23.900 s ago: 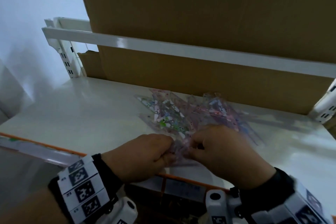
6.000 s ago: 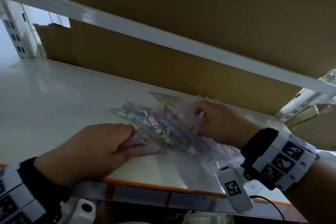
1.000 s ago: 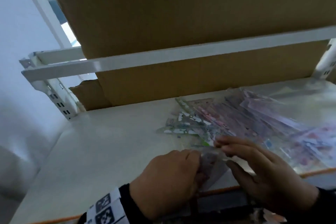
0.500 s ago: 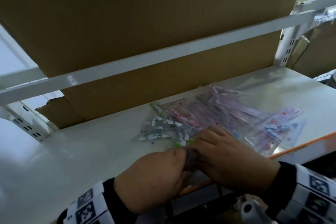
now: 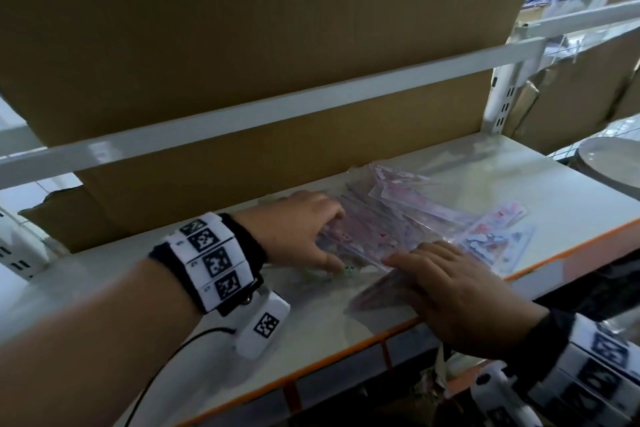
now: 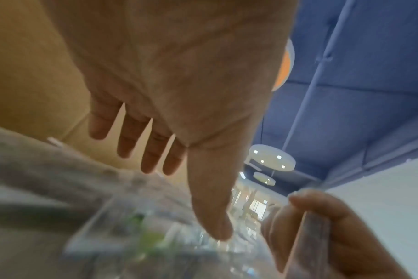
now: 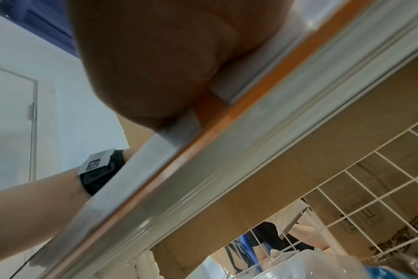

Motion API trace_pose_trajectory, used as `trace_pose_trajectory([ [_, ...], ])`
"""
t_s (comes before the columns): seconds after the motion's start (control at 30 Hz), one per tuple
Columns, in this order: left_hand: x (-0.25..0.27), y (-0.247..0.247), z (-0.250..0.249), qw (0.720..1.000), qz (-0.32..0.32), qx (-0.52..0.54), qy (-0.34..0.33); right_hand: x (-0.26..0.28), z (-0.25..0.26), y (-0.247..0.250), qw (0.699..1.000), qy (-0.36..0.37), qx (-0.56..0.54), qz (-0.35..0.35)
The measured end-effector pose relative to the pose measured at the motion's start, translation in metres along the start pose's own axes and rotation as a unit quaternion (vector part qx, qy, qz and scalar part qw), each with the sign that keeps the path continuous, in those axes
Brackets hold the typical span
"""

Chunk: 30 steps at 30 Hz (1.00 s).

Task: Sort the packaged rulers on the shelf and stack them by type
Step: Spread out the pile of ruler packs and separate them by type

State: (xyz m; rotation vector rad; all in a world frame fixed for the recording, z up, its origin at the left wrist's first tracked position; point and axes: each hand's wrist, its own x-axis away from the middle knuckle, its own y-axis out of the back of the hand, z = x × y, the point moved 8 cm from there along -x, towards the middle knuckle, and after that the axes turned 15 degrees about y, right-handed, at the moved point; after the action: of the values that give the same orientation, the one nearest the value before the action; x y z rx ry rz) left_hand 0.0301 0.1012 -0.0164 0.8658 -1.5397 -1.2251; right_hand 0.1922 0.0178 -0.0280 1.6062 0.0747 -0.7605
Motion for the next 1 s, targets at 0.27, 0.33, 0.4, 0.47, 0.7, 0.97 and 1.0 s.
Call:
trace_pose_trajectory([
  [0.27,-0.020,-0.019,-0.002,0.999,0.031,-0.036,0.014,0.007,-0.013,-0.007,0.998,-0.051,-0.033,0.035],
  [0.33,-0.023,-0.018,0.006,0.997,0.043,0.041,0.040,0.008,-0.016,-0.012,0.995,-0.062,-0.049,0.058],
  [0.4,-0.024,-0.014,0.013,0.992,0.054,0.099,0.055,0.008,-0.018,-0.014,0.995,-0.064,-0.050,0.064],
  [0.47,-0.024,-0.010,0.020,0.991,0.057,0.113,0.051,0.007,-0.018,-0.015,0.995,-0.065,-0.054,0.060],
  [0.7,-0.020,0.005,0.048,0.971,0.066,0.217,0.069,0.008,-0.020,-0.017,0.995,-0.070,-0.052,0.050],
  [0.97,-0.011,0.006,0.092,0.921,0.016,0.372,0.113,0.007,-0.017,-0.017,0.997,-0.069,-0.025,0.038],
  [1.0,-0.012,0.004,0.094,0.912,0.007,0.392,0.119,0.007,-0.016,-0.017,0.997,-0.070,-0.024,0.033],
])
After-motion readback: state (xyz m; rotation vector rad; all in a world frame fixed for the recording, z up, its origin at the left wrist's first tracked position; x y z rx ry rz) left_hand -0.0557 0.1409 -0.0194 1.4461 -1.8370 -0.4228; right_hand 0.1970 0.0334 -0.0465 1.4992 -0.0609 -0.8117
